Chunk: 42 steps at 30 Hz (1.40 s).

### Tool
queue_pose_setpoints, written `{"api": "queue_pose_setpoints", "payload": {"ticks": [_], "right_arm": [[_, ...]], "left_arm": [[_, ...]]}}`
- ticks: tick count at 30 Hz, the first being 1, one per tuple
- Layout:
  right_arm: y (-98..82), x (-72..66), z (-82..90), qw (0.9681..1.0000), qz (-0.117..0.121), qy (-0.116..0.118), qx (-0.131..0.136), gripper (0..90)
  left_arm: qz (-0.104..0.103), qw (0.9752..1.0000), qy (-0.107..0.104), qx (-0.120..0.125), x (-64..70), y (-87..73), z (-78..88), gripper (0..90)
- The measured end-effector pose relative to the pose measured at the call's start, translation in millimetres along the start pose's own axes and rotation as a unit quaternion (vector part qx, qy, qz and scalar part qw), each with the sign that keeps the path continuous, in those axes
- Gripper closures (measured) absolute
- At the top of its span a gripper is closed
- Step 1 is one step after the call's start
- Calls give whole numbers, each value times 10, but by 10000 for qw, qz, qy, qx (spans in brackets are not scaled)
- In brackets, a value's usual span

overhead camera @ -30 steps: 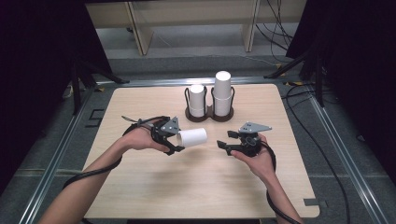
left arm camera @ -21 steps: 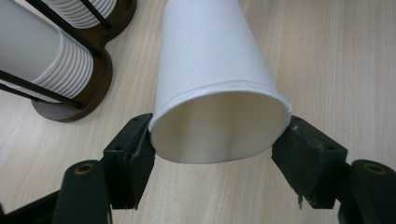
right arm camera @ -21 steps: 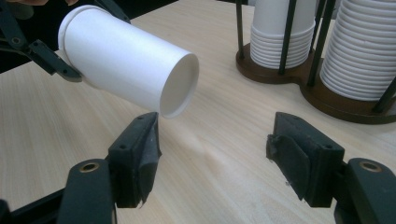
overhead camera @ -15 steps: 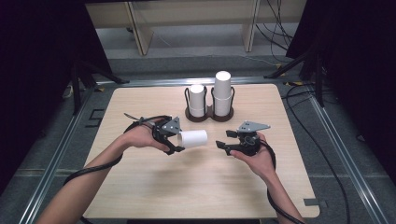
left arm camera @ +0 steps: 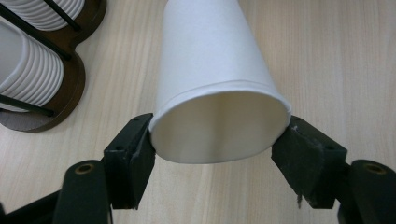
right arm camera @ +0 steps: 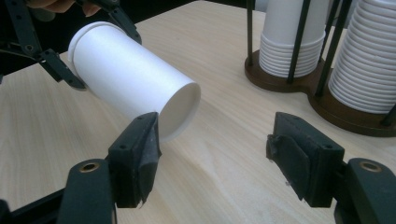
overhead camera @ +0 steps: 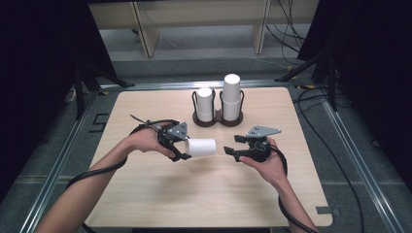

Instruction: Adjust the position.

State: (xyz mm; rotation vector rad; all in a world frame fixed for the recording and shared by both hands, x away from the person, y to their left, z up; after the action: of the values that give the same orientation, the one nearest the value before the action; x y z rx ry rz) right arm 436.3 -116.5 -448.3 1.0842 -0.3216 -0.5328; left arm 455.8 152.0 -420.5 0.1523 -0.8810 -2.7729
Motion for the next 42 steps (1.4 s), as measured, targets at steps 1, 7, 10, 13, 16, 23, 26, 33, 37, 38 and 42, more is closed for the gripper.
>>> {"api": "queue_pose_setpoints", "payload": {"ticks": [1, 7, 10, 13, 16, 23, 26, 33, 37, 38, 42], "right_arm": [[7, -17, 3, 10000, -38, 18, -20, 334], [29, -42, 0, 9998, 133, 147, -90, 334], [42, -79, -13, 9997, 91, 225, -98, 334], [58, -96, -34, 9993, 173, 322, -76, 334], [71, -118, -31, 9992, 179, 310, -153, 334], [87, -161, -79, 9982, 336, 438, -215, 334], [91, -171, -105, 9981, 386, 446, -196, 334], [118, -201, -143, 9969, 580, 476, -253, 334], [134, -220, -161, 9964, 586, 531, -290, 334], [138, -220, -170, 9962, 624, 551, -273, 334], [145, -244, -189, 9957, 662, 571, -308, 334]], "left_arm": [[-37, 10000, 31, -9, 1, 0, -1, 308], [-171, 9997, -41, -185, 7, 7, 10, 309], [-191, 9995, -92, -227, 20, 10, 7, 310], [-266, 9991, -117, -315, 29, 13, 10, 310], [-298, 9987, -136, -385, 39, 18, 12, 311], [-336, 9979, -155, -525, 50, 34, 18, 311], [-427, 9970, -156, -630, 50, 36, 21, 311], [-500, 9957, -158, -761, 62, 60, 40, 312], [-532, 9952, -98, -812, 54, 66, 39, 312], [-536, 9953, -90, -808, 52, 67, 39, 312], [-572, 9945, -88, -875, 52, 69, 44, 312]]}}
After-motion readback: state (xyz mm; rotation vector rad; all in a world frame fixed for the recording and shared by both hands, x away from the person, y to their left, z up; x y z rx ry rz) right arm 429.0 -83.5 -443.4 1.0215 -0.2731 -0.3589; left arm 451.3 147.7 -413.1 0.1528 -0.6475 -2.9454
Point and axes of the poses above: each handheld gripper's, and its own axes: z roughly backward along the jaws, y roughly out of its top, x roughly to its right, the point moved 3 cm from there along -z, roughly forward along the jaws, and after that the axes turned 8 degrees about z, right-handed, at the moved point
